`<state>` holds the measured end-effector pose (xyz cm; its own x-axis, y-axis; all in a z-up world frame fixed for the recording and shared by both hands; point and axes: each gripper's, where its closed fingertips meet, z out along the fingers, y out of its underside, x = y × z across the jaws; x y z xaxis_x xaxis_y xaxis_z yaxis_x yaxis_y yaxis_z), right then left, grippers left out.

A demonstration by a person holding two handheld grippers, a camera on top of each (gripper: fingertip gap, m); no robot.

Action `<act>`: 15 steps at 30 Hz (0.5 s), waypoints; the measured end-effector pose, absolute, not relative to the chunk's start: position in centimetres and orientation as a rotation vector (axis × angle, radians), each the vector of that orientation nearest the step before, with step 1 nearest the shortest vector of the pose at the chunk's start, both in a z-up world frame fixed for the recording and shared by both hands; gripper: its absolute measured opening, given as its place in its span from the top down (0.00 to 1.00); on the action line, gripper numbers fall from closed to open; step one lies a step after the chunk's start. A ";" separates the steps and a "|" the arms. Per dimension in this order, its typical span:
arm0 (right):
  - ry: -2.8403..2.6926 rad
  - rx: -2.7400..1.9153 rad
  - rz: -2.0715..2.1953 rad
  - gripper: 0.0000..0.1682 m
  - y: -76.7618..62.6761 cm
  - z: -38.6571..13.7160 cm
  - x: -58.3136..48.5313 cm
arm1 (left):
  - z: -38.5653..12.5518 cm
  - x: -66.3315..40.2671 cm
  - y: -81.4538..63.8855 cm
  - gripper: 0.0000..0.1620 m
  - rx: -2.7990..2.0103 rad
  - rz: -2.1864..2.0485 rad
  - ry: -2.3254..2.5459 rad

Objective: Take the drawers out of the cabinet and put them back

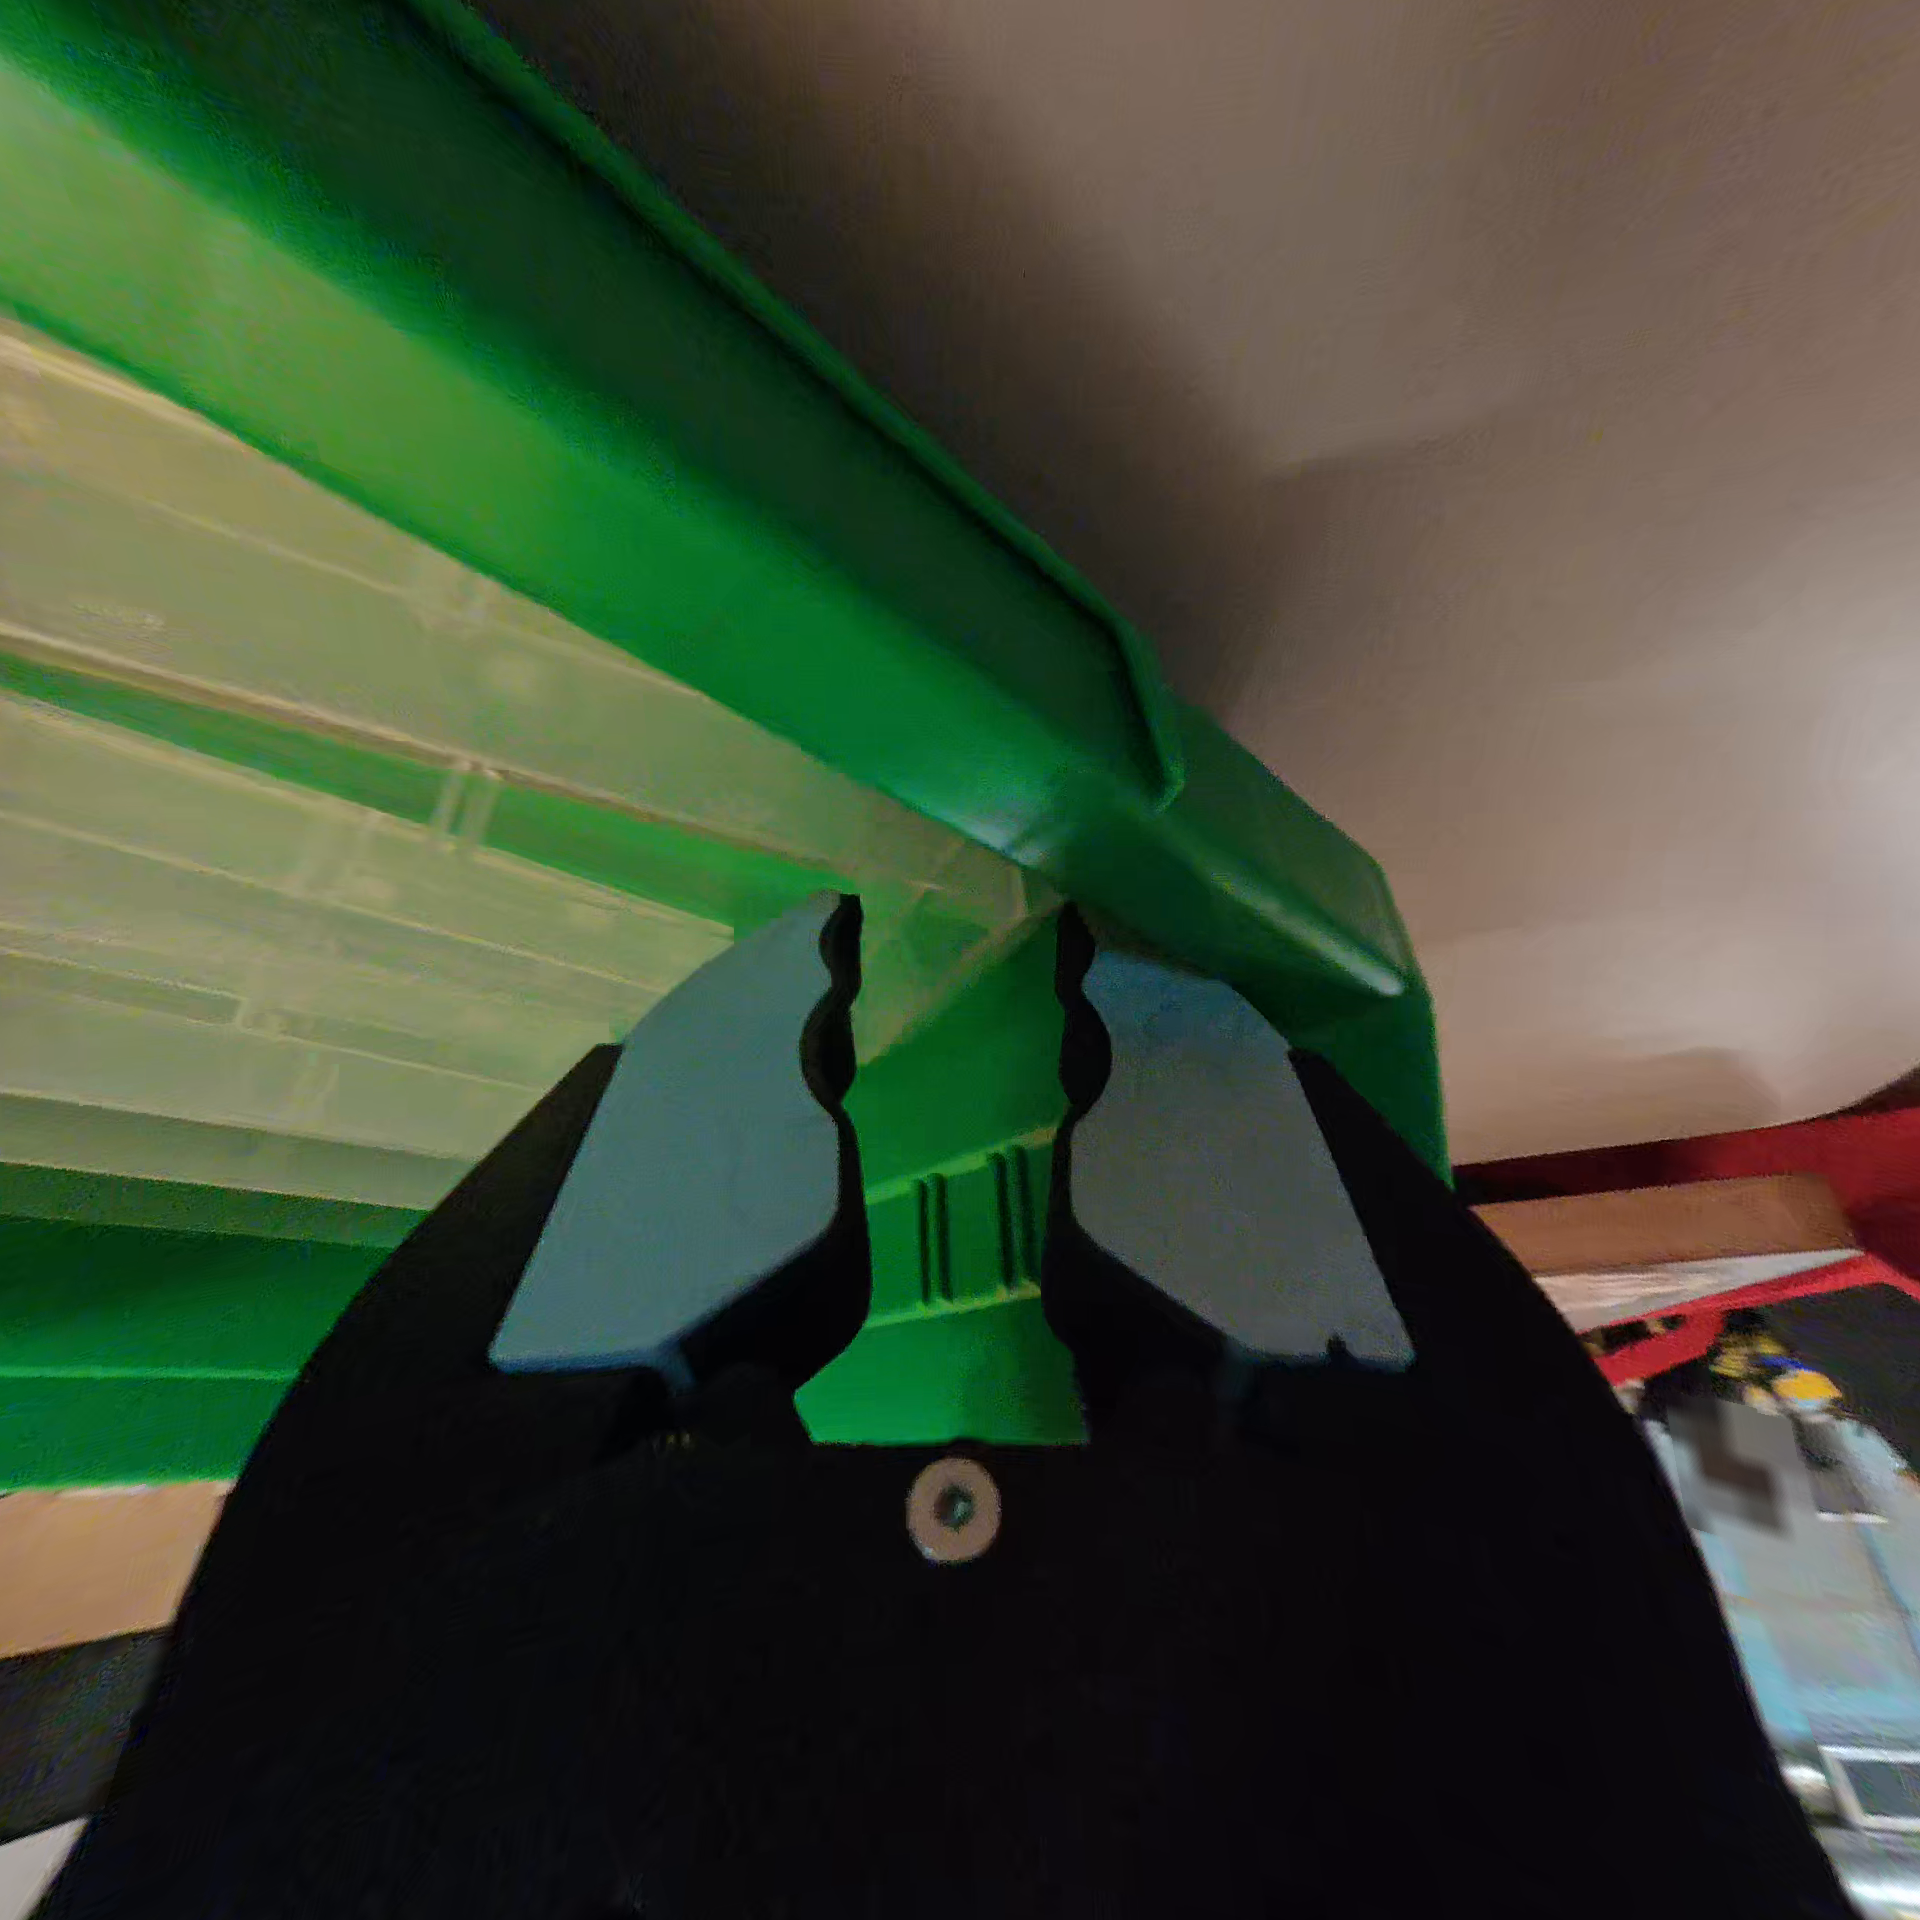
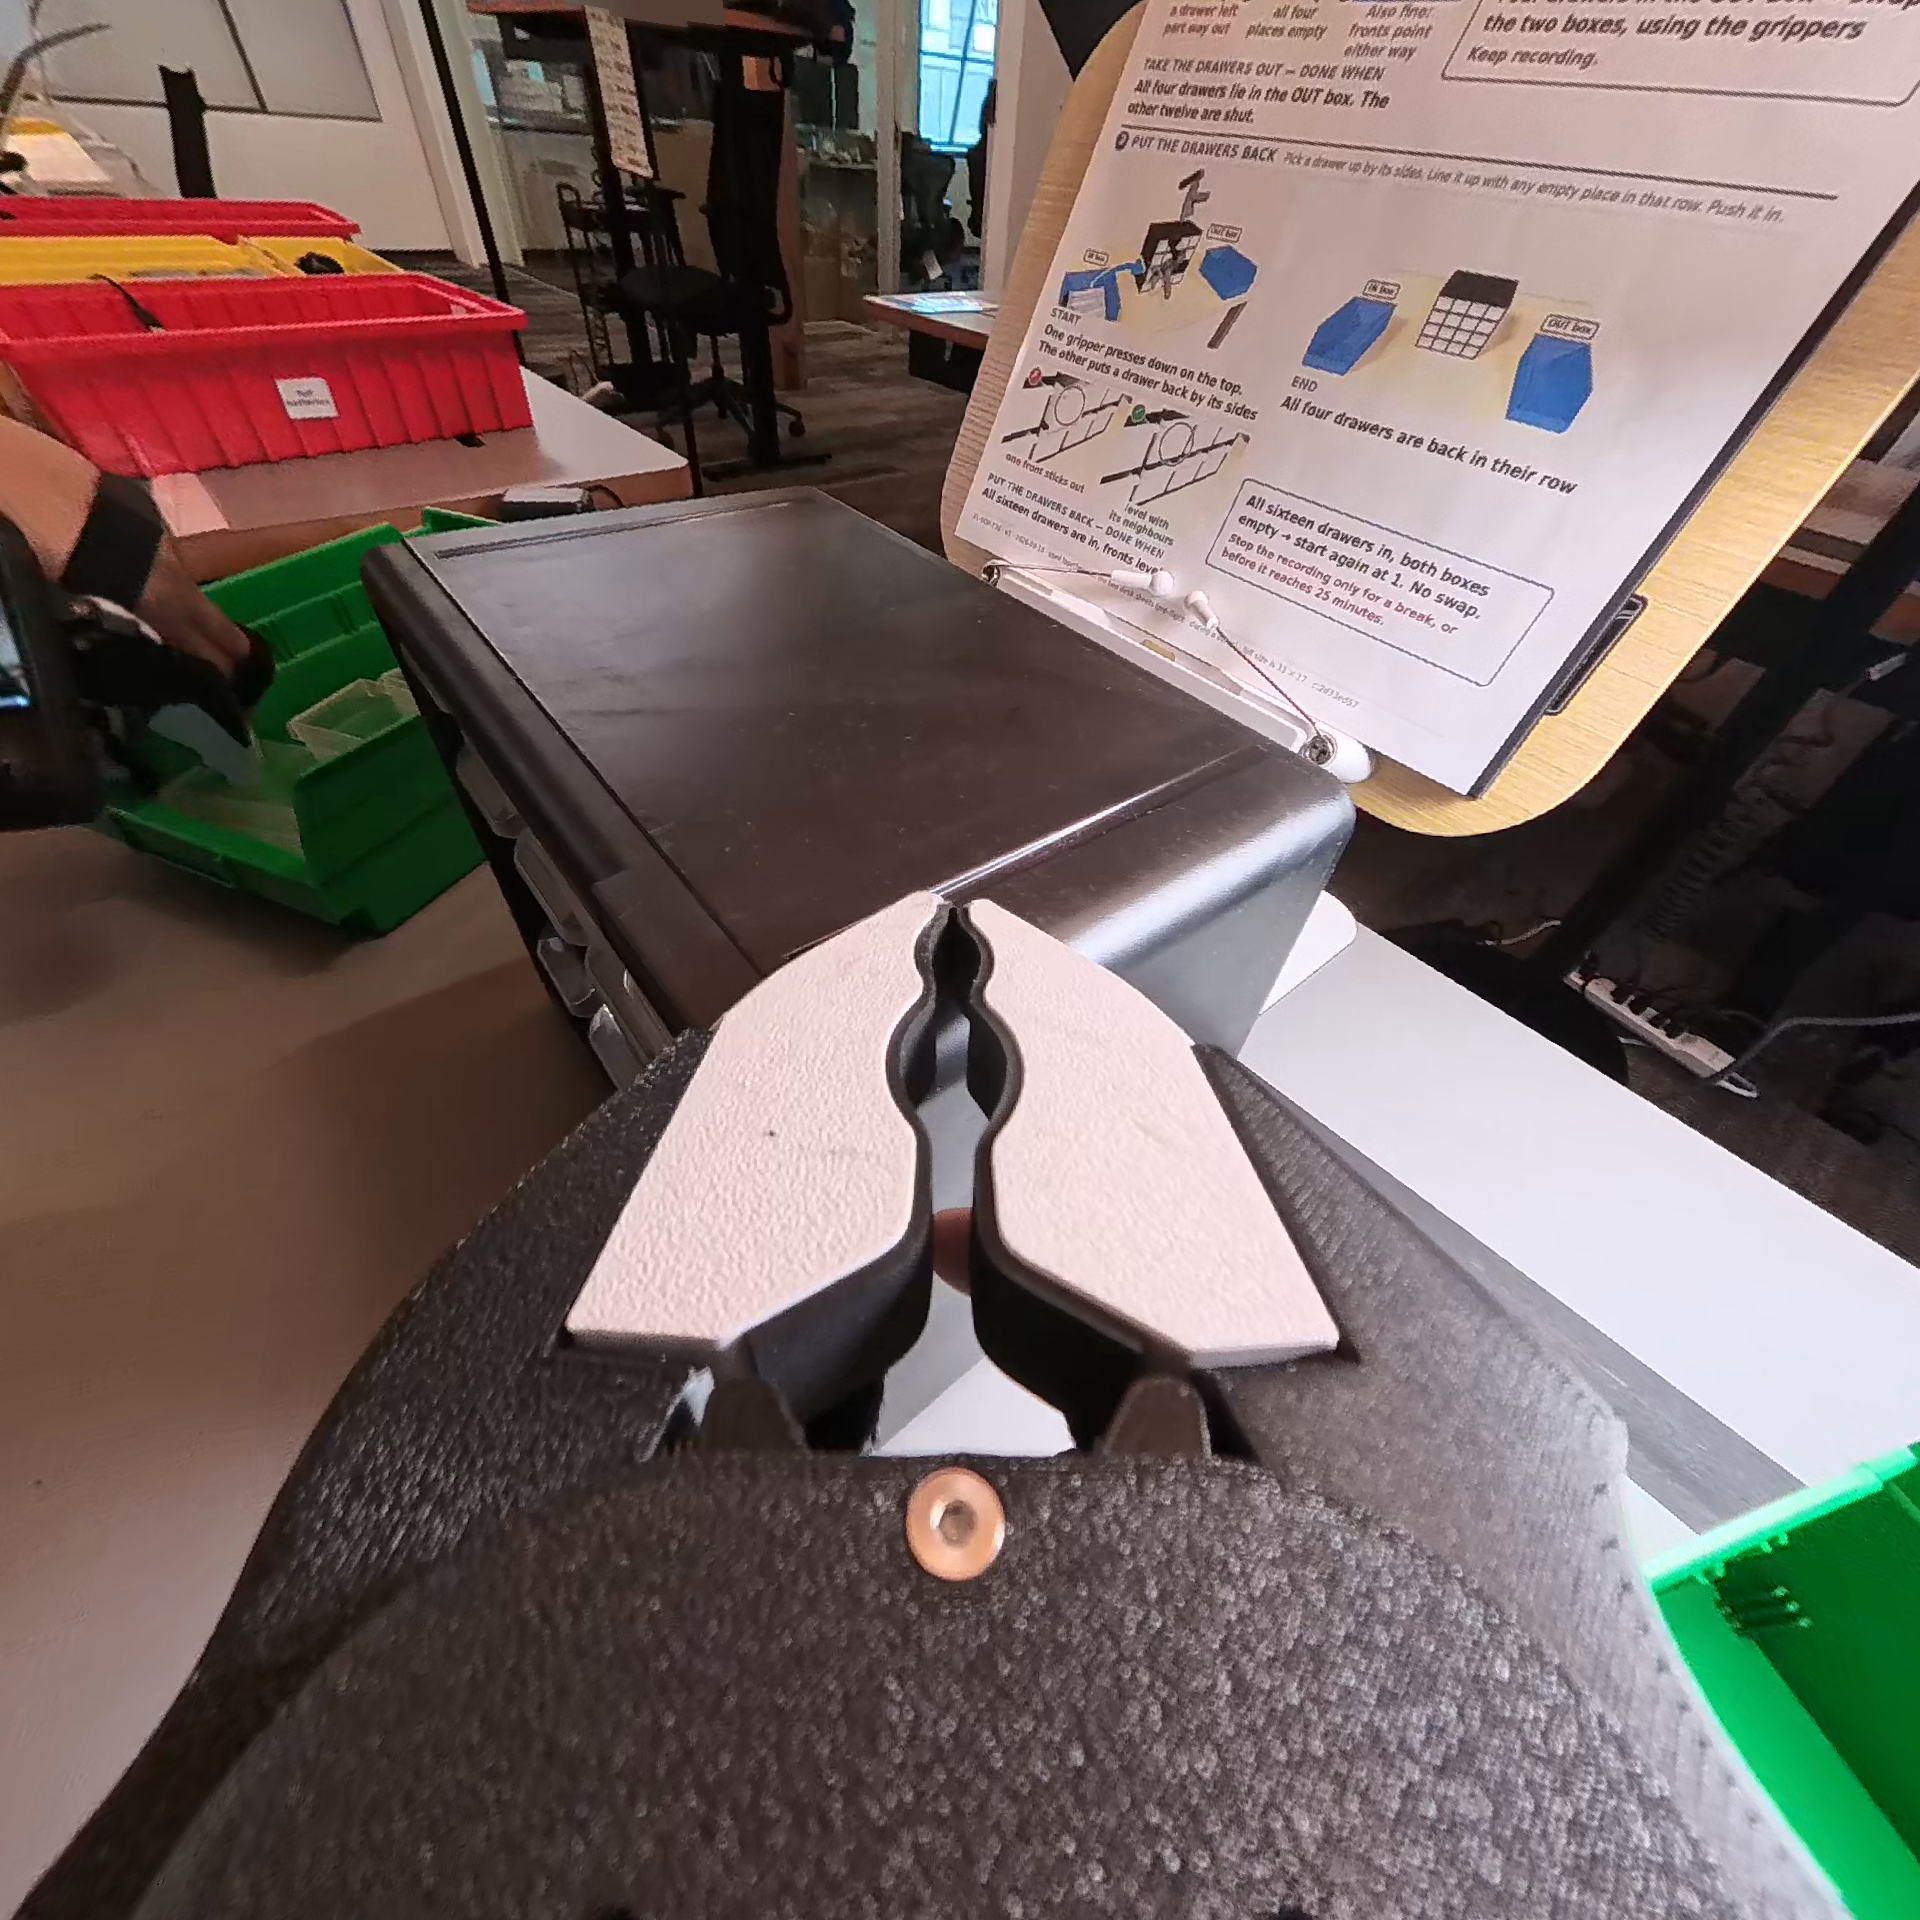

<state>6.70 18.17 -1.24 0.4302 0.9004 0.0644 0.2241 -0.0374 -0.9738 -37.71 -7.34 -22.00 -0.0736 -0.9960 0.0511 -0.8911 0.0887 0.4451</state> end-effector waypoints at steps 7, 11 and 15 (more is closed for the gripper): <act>-1.028 -1.538 0.748 1.00 18.2 -1.2 6.7 | -21.1 -36.9 -6.8 0.86 1.941 -0.459 -2.095; -1.030 -1.539 0.744 1.00 18.2 -1.2 6.7 | -16.8 -34.7 -6.6 0.86 2.176 -0.403 -2.028; -1.027 -1.540 0.735 1.00 18.3 -1.2 6.7 | -12.1 -31.0 -6.9 0.91 2.381 -0.330 -1.981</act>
<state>6.70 18.26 -1.23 0.4339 0.8983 0.0689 0.2250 -0.0340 -0.9738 -31.04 -6.94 -12.13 0.1692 -0.9749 -0.1450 -0.9692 -0.1913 0.1551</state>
